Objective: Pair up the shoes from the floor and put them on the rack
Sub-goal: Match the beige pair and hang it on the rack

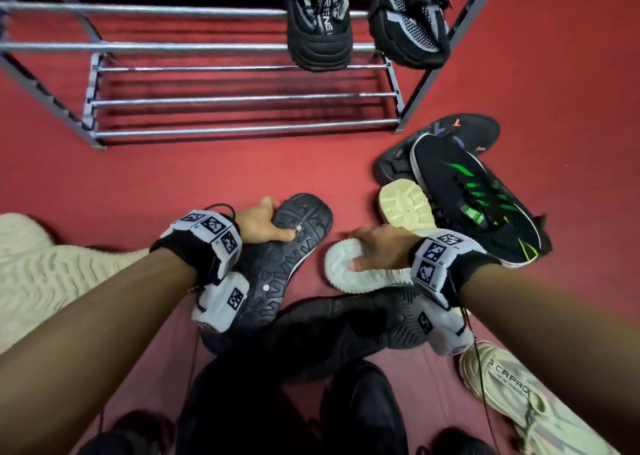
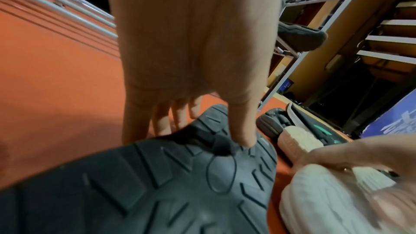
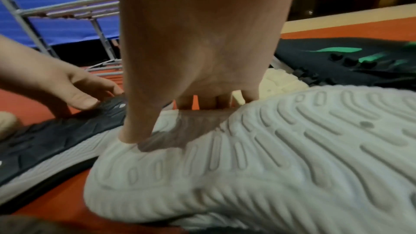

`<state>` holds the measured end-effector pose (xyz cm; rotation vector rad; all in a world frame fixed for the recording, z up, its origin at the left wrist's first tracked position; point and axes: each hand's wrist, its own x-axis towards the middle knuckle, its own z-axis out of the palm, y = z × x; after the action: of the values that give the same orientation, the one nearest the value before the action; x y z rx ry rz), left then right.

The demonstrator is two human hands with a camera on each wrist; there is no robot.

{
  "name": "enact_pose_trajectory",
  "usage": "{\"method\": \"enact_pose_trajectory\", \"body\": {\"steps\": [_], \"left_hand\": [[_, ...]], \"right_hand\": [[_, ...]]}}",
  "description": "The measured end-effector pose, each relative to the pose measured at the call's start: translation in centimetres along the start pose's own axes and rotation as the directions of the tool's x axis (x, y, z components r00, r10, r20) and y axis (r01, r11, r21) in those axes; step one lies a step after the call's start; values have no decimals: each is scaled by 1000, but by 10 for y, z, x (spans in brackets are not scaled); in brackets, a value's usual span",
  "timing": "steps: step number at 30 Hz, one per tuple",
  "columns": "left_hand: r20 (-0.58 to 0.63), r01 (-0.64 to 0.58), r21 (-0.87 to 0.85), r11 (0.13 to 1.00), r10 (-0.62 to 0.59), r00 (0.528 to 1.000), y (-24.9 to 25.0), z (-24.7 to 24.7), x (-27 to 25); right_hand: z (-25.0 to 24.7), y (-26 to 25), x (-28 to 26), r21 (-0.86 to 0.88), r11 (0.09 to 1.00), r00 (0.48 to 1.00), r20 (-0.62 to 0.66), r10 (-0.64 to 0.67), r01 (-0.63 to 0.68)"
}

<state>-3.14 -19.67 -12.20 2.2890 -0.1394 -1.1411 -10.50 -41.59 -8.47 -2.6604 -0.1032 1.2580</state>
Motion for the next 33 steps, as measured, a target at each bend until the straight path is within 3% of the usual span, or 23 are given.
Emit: {"method": "enact_pose_trajectory", "body": {"steps": [3, 5, 9, 13, 15, 16, 18, 19, 20, 21, 23, 24, 25, 27, 33], "left_hand": [[-8, 14, 33, 999, -13, 1000, -5, 1, 3], [38, 14, 10, 1000, -15, 999, -6, 0, 6], [139, 77, -74, 994, -66, 988, -2, -9, 4], [167, 108, -170, 980, -79, 983, 0, -16, -1], [142, 119, -189, 975, -93, 986, 0, -20, -2], [125, 122, -192, 974, -99, 987, -1, -22, -3], [73, 118, -194, 974, -106, 992, -4, -24, -3], [41, 120, -196, 973, -114, 993, -5, -26, -4], [11, 126, -204, 971, -126, 992, -6, -26, -4], [-10, 130, -211, 969, -135, 991, -7, -27, -5], [-42, 118, -198, 973, -129, 991, -10, -25, -7], [-46, 112, -179, 977, -122, 991, -11, -25, -8], [-48, 105, -169, 980, -115, 992, -12, -24, -9], [-42, 99, -197, 975, -110, 993, -15, -22, -10], [-86, 72, -207, 976, -92, 992, -31, -24, -15]], "right_hand": [[-3, -1, 4, -121, 993, 1000, -4, -6, 6], [-7, 1, 4, -98, 995, 1000, 19, -22, 23], [-13, 11, -5, 251, 966, 998, 0, -63, 61], [-42, 32, -18, 546, 815, 962, -270, -44, 191], [-61, 36, -24, 668, 685, 878, -470, 86, 290], [-70, 36, -26, 681, 651, 803, -568, 181, 335], [-87, 32, -27, 621, 727, 612, -707, 356, 294], [-93, 28, -27, 588, 779, 552, -732, 400, 215], [-98, 21, -27, 569, 810, 558, -722, 410, 142], [-101, 14, -26, 575, 814, 623, -667, 408, 83], [-94, -4, -22, 669, 741, 818, -456, 351, 55], [-87, -10, -19, 730, 683, 889, -340, 309, 42], [-81, -13, -18, 774, 633, 924, -263, 278, 30], [-74, -10, -16, 819, 573, 935, -230, 269, 37], [-52, 25, -16, 826, 560, 848, -257, 464, -56]]}}
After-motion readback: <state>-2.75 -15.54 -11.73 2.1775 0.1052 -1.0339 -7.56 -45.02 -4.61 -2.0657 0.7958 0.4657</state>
